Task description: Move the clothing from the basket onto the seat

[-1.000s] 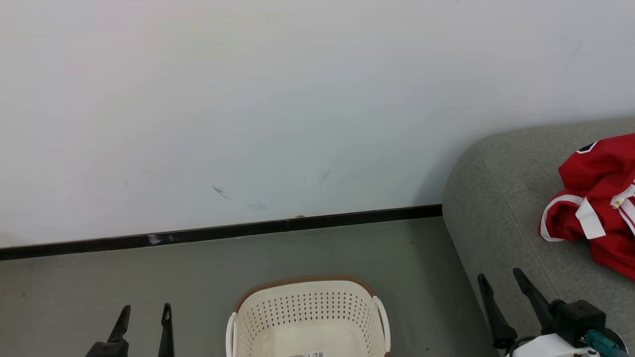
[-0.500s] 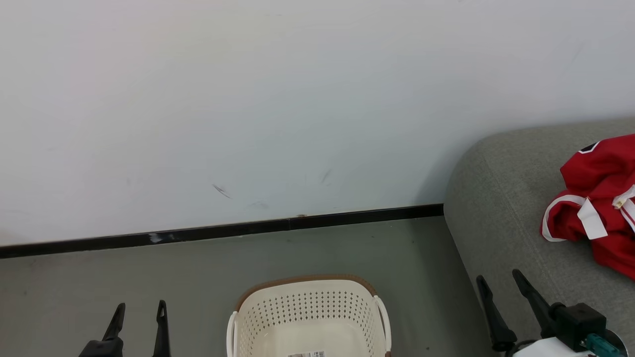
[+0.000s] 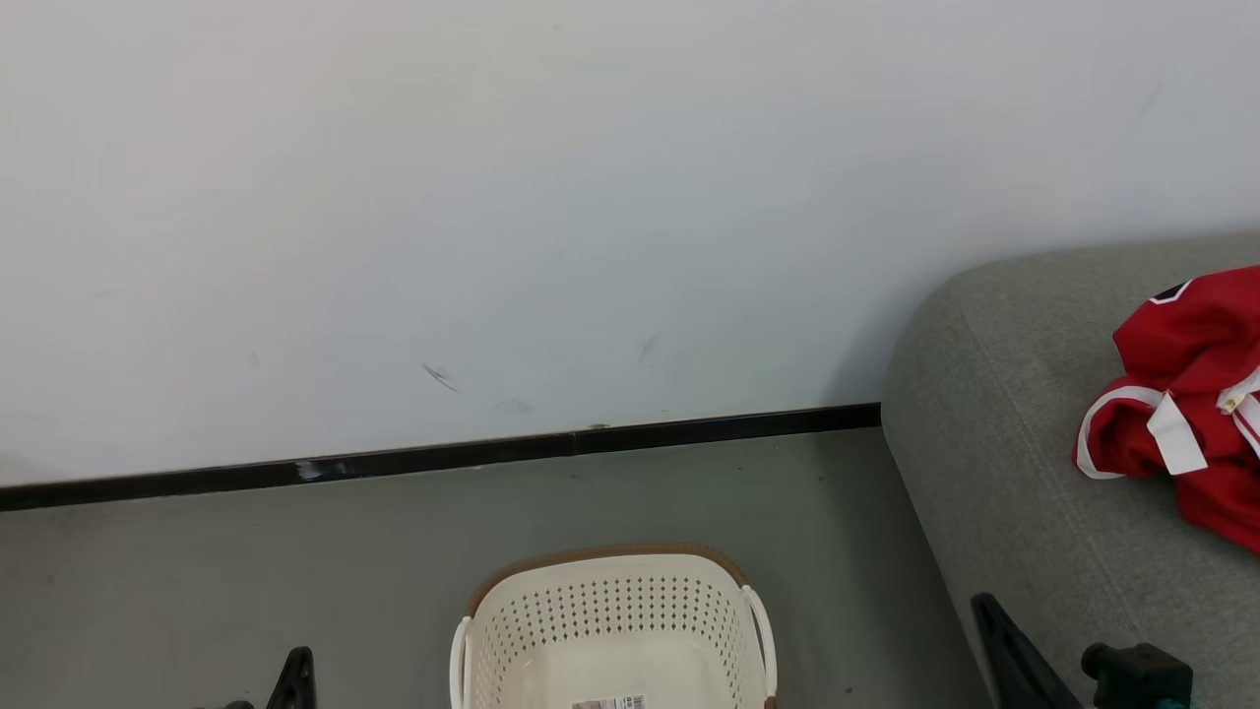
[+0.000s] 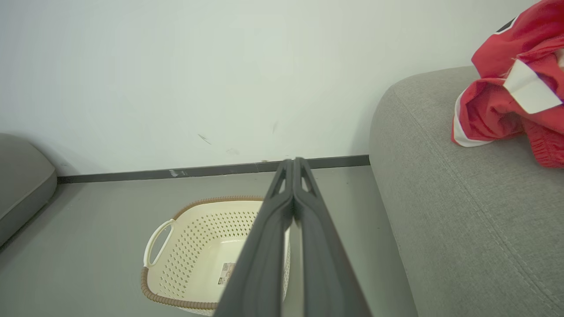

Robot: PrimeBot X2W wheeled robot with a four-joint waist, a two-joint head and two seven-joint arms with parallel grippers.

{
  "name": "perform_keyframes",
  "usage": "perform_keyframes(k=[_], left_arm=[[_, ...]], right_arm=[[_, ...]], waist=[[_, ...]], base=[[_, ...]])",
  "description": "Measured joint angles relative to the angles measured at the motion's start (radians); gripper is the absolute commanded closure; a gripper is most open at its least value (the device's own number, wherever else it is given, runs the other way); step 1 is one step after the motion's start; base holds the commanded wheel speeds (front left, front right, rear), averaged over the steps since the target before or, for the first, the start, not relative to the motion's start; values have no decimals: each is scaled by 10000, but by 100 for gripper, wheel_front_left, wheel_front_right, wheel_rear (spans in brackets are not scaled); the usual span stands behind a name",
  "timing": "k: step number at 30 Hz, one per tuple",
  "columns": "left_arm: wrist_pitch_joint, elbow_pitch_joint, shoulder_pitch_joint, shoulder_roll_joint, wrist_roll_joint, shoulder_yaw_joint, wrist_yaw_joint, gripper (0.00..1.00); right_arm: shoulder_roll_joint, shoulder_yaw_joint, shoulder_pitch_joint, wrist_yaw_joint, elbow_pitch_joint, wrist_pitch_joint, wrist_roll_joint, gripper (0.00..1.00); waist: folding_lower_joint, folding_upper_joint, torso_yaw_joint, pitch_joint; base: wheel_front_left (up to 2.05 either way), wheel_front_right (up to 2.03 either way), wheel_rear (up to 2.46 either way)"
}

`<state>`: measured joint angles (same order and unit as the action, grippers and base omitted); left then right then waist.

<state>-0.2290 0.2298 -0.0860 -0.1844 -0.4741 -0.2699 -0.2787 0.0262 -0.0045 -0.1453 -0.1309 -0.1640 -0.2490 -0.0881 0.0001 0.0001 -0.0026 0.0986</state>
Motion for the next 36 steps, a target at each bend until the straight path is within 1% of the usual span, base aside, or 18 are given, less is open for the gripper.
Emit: perform_keyframes(k=[6,14,19,21,28,32,36], left_arm=[[184,12,6,81,-871,217,194,100],[502,15,22,221,-1810,499,520,100],[665,13,34,291,-2387,681,721,100],[800,12,94,332,-2736,798,844,100],[1055,-4,174,447,-3551,1058,1154,100],[1221,-8,179,522,-4017,1197,1335,100],[1329,-8,194,564,-4445,1348,1490,100]], right_arm=[[0,-13,13,0,0,121,-825,100],[2,-115,111,0,-69,462,-2485,100],[2,-155,199,0,-105,658,-3400,100],[2,-190,329,0,-105,744,-3825,100],[4,-293,378,0,-132,1053,-4892,100],[4,-360,519,0,-140,1198,-5503,100],[8,-408,529,0,-182,1356,-6142,100]], waist=[[0,0,-2,-30],[7,0,0,-107],[40,0,4,-166],[68,0,6,-196],[132,0,8,-238],[159,0,9,-245],[172,0,10,-258]], base=[[0,0,0],[0,0,0],[0,0,0],[0,0,0],[0,0,0],[0,0,0],[0,0,0]])
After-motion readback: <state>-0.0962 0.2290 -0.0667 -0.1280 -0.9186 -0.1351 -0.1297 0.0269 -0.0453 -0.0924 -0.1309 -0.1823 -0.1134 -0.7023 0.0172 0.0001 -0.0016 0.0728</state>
